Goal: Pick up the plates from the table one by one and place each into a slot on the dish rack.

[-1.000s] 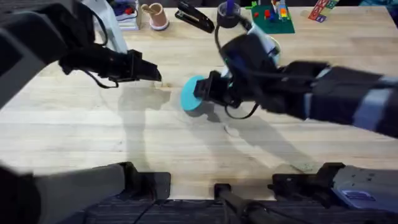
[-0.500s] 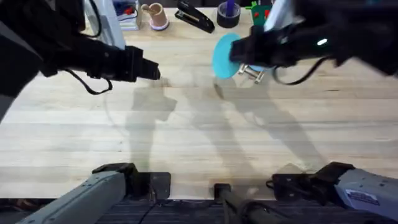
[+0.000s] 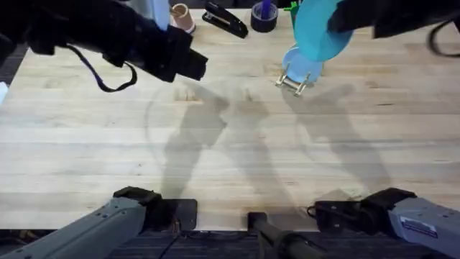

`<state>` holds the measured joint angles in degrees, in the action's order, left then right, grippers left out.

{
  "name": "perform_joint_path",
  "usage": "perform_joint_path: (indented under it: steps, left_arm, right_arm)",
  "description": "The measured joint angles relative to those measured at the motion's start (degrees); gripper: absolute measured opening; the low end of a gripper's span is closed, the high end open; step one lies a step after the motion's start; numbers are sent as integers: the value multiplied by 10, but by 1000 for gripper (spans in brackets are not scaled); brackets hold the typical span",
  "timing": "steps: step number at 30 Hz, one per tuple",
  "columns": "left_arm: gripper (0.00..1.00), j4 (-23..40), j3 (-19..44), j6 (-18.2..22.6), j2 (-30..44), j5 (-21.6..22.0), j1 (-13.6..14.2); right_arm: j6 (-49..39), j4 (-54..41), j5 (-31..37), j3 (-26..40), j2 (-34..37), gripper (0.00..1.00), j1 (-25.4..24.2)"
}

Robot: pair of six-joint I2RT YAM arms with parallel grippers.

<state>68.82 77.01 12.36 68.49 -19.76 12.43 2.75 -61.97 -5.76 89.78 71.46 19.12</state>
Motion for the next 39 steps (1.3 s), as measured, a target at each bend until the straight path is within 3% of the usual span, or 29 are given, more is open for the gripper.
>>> perform_joint_path:
  steps: [4, 12, 14, 18, 19, 39]
  left_arm:
    - [41, 0, 8, 0, 0, 25, 25]
    - [68, 0, 8, 2, 0, 46, 27]
    - [302, -3, 8, 1, 0, 48, 27]
    - [911, -6, 8, 0, 0, 49, 27]
    - [974, -6, 8, -1, 0, 49, 27]
    - [994, -6, 8, -2, 0, 50, 27]
  right_arm:
    - [-52, -26, 0, 38, -1, 31, -14]
    - [-138, -61, 10, 51, -3, 31, -18]
    - [-153, -60, 16, 51, -3, 30, -18]
    - [-179, -60, 22, 51, -2, 30, -19]
    - [-186, -60, 22, 51, -2, 30, -18]
    - [-384, -32, 30, 51, -3, 30, -19]
